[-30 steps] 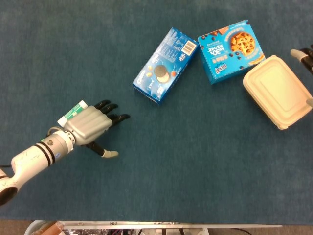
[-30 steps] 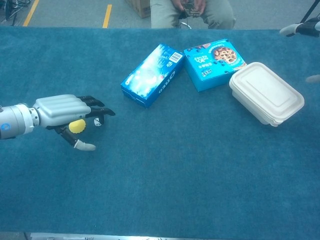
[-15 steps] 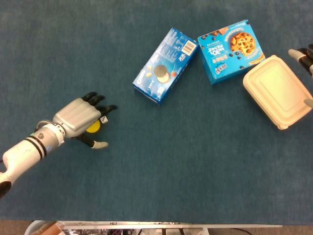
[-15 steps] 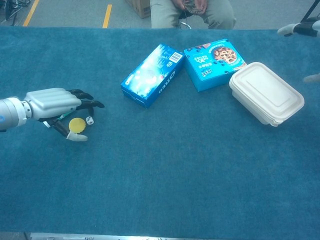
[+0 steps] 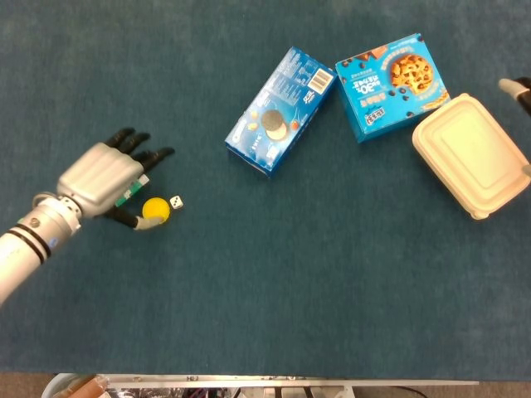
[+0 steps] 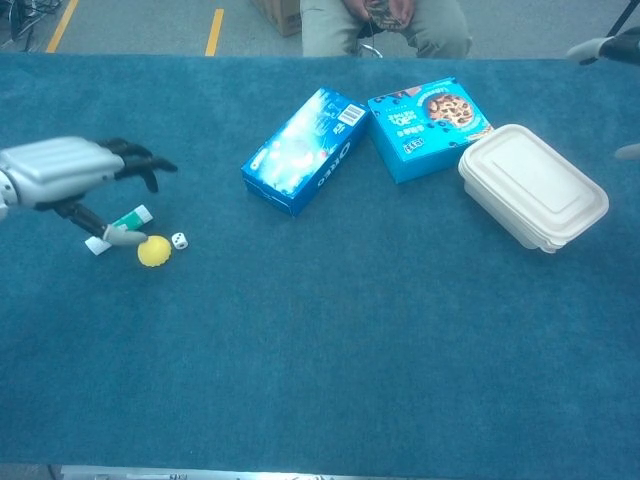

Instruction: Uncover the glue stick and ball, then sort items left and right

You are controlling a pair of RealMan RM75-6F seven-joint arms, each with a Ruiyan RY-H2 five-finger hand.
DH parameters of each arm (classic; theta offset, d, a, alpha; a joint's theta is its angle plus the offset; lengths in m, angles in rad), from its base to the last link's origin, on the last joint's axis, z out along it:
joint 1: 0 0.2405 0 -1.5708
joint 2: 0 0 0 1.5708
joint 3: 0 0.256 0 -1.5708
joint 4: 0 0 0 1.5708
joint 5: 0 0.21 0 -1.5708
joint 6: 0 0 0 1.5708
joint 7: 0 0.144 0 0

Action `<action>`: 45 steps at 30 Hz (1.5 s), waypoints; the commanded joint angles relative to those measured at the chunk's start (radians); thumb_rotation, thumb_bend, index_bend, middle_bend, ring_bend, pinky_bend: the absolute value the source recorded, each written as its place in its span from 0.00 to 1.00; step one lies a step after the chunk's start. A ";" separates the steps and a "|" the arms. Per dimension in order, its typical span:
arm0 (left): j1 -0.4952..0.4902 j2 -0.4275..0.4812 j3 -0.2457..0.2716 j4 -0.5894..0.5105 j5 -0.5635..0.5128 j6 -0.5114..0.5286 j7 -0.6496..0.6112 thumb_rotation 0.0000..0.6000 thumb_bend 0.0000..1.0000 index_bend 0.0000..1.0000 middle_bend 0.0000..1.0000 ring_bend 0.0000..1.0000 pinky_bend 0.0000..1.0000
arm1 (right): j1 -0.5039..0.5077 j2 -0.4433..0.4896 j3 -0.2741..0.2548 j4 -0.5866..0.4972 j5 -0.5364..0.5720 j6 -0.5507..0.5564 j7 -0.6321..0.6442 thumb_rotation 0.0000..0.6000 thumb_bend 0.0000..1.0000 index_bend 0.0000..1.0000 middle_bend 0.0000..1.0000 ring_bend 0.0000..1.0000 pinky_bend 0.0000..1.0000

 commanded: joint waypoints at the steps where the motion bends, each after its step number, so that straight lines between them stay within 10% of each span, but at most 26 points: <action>1: 0.048 0.025 -0.028 -0.016 0.004 0.095 -0.011 0.91 0.17 0.27 0.23 0.00 0.03 | -0.018 0.015 -0.002 -0.005 0.004 0.018 0.014 1.00 0.15 0.00 0.14 0.06 0.16; 24: 0.358 0.053 -0.089 -0.055 -0.085 0.528 -0.025 1.00 0.17 0.25 0.19 0.01 0.03 | -0.272 -0.013 -0.052 -0.006 -0.059 0.346 0.024 1.00 0.17 0.00 0.15 0.06 0.16; 45: 0.510 -0.009 -0.115 -0.106 -0.081 0.703 0.124 1.00 0.17 0.24 0.18 0.01 0.03 | -0.416 -0.046 -0.063 -0.032 -0.213 0.534 -0.003 1.00 0.17 0.00 0.15 0.06 0.16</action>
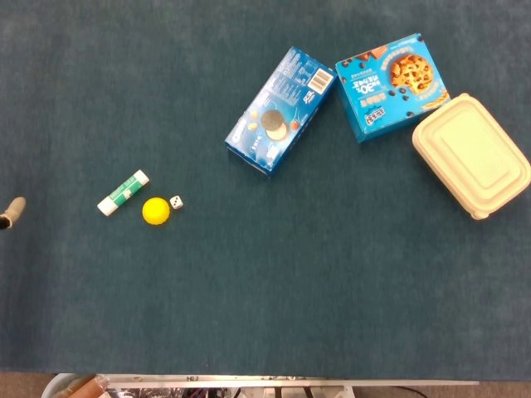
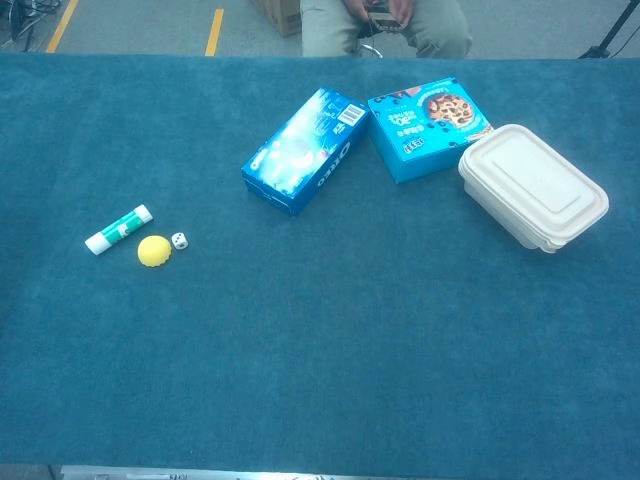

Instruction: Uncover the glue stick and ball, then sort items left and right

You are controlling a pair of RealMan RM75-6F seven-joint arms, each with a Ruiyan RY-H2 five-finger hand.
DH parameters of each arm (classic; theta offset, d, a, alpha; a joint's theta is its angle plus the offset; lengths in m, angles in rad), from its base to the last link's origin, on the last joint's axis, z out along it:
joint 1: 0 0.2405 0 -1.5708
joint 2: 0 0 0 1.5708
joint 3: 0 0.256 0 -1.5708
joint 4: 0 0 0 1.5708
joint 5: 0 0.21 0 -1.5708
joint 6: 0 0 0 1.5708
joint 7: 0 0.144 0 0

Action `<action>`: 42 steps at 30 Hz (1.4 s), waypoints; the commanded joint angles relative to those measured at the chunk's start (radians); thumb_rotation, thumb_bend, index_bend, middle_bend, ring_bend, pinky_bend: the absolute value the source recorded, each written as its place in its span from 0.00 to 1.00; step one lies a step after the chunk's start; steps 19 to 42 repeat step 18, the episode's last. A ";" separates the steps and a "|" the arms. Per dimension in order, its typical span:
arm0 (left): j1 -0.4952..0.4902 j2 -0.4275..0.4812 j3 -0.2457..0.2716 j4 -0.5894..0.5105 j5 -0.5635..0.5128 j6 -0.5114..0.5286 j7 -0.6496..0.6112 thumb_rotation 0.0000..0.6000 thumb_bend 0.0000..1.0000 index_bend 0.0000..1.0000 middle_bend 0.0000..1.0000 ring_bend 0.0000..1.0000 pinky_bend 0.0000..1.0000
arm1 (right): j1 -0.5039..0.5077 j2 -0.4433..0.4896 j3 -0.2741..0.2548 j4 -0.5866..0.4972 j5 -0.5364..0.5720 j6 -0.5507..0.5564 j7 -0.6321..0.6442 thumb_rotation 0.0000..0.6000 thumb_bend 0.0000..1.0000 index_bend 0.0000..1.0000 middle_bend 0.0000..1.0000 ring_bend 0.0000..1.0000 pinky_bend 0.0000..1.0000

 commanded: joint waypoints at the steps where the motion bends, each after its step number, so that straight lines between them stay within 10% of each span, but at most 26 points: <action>1: 0.015 -0.014 -0.017 0.007 0.008 0.026 -0.004 1.00 0.17 0.24 0.18 0.01 0.03 | -0.011 -0.011 0.000 0.007 -0.022 0.012 -0.004 1.00 0.17 0.00 0.15 0.06 0.16; 42: 0.048 0.013 -0.029 0.004 0.063 0.041 0.038 1.00 0.17 0.24 0.18 0.01 0.03 | -0.060 -0.061 0.000 0.068 -0.183 0.070 0.037 1.00 0.17 0.00 0.16 0.06 0.16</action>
